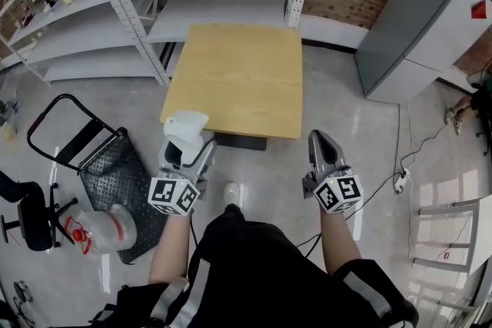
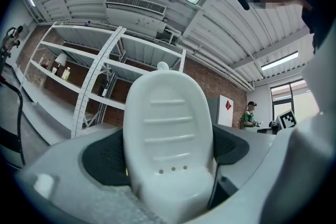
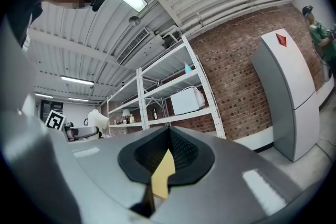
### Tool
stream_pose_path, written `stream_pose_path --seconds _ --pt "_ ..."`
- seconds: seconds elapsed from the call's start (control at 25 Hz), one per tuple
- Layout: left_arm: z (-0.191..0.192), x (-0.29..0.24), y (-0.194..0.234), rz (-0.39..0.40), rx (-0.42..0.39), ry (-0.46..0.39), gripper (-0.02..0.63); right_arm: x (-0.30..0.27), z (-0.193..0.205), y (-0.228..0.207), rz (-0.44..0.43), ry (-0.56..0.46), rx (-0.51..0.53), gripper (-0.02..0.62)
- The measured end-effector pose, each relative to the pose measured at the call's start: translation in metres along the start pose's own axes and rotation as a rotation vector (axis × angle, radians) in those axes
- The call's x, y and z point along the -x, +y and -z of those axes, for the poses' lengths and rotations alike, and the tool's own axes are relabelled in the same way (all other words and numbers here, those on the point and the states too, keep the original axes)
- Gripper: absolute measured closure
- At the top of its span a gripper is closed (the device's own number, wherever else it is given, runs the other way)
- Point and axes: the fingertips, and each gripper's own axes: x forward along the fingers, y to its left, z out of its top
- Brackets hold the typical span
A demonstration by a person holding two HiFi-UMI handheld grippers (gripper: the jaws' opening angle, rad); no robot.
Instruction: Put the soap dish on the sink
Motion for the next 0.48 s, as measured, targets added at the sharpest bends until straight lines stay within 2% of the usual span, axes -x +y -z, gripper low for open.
stream_pose_path --seconds 0.2,0.48 --pt "-0.009 -0.048 0.019 0.048 0.006 -0.007 0.152 -0.034 -0.013 -0.015 0.042 -0.005 0.021 0.589" --pt "-0.017 -0.093 0.066 0.078 0.001 -0.023 0.152 -0.094 -0.010 -0.012 0.067 -0.014 0.027 0.589"
